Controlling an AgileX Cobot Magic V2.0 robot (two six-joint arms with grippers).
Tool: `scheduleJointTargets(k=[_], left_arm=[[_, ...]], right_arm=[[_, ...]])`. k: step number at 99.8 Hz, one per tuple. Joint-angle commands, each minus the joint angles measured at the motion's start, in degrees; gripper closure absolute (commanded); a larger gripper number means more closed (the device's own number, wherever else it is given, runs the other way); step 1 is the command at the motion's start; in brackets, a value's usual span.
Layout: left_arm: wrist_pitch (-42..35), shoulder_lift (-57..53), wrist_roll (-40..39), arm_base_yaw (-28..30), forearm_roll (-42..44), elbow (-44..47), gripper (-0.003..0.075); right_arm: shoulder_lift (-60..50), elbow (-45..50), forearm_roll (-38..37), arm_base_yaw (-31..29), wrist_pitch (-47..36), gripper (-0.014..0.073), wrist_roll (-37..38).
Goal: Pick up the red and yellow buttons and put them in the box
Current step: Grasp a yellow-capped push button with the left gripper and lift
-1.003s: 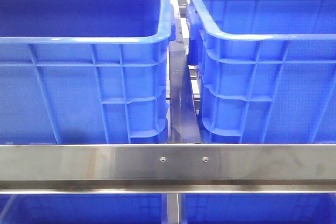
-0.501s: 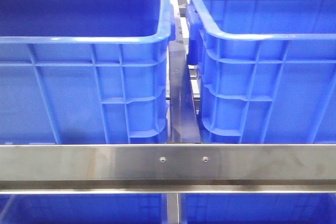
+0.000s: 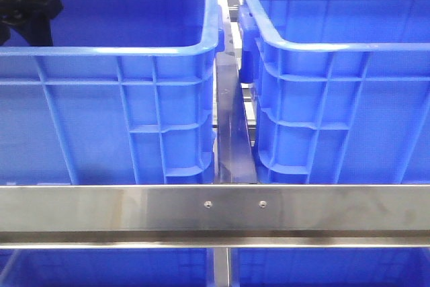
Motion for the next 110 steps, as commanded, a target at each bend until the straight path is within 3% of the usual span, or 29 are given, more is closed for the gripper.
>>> scheduleJointTargets(k=[1,89,101,110], left_arm=[[-3.5,-1.5,-0.2,0.6,0.6,-2.1,0.0309],[-7.7,6.5,-0.3,2.9,-0.6,-2.1,0.0309],[-7.6,6.7,-0.3,2.9,-0.6,-2.1,0.0327],[-7.6,6.7,-0.3,2.9,-0.6,-2.1,0.0388]], right_arm=[[-0.1,-1.4,0.5,-0.1,-0.6,0.0661,-0.7],[0.1,-1.1,0.5,-0.1,-1.7,0.0661,-0.7],[0.1,-1.1,0.5,-0.1,-1.9,0.0661,-0.7],[0.1,-1.1,0.5,-0.1,-1.9,0.0661,-0.7]])
